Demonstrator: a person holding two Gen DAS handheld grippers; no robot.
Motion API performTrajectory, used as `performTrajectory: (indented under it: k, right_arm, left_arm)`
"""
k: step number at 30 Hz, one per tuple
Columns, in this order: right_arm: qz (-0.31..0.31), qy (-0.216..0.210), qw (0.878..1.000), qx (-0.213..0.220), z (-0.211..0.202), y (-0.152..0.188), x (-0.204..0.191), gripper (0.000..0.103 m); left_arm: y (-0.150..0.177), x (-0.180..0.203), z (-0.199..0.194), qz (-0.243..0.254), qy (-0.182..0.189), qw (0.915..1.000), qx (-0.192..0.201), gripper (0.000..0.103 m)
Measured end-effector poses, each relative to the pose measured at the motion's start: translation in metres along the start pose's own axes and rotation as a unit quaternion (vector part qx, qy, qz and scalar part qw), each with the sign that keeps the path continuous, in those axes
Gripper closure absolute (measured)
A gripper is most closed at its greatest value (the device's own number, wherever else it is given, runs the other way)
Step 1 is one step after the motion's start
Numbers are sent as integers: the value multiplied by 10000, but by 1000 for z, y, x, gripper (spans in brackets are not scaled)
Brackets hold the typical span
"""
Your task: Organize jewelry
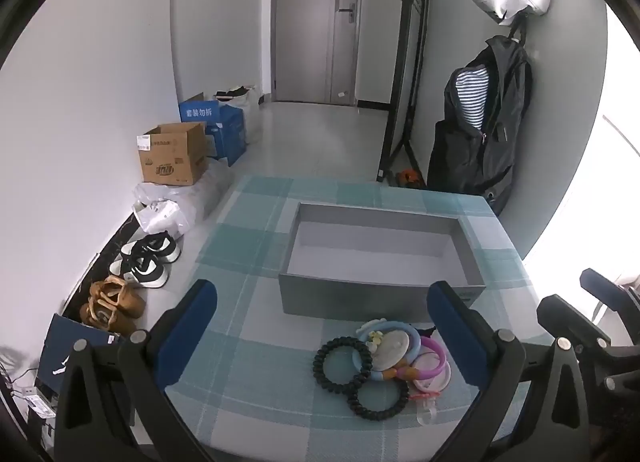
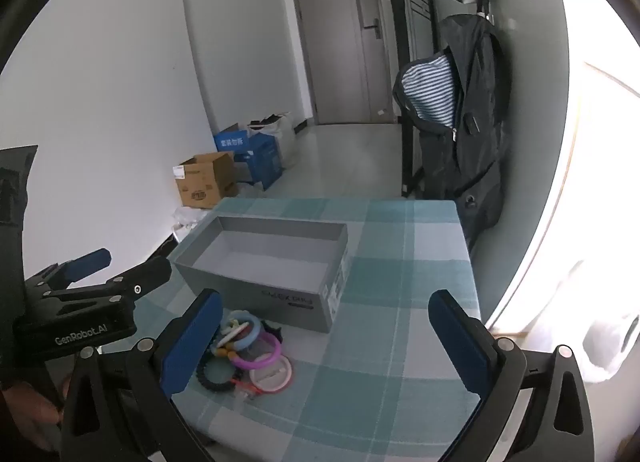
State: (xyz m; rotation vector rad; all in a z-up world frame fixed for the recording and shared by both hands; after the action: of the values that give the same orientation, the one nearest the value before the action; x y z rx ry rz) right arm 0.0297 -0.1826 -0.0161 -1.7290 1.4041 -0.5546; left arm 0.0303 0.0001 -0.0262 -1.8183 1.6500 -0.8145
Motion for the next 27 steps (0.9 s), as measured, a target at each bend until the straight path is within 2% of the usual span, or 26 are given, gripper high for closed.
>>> performTrajectory:
  k: [2,27]
  right_arm:
    - [25,9,10000,-36,3,2,-1,0]
    - [-5,-27,10000,-26,3,1,-2,0]
  left_arm:
    - [0,0,-1,24,-30,9999,105,1]
    - [3,6,4,41,96,9999,5,1]
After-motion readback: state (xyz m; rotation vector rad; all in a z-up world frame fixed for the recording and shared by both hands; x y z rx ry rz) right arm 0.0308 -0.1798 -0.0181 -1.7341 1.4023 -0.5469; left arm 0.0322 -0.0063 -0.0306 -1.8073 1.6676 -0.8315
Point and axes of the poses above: each gripper's, at about its wrist camera, not at the fingertips, and z roughly the way its jaws point, x to its right, y to its underside, the point moved 4 cm from there along z, roughly the way its jaws point, and after that the axes turned 1 degree about -x, right-handed, at the moved point
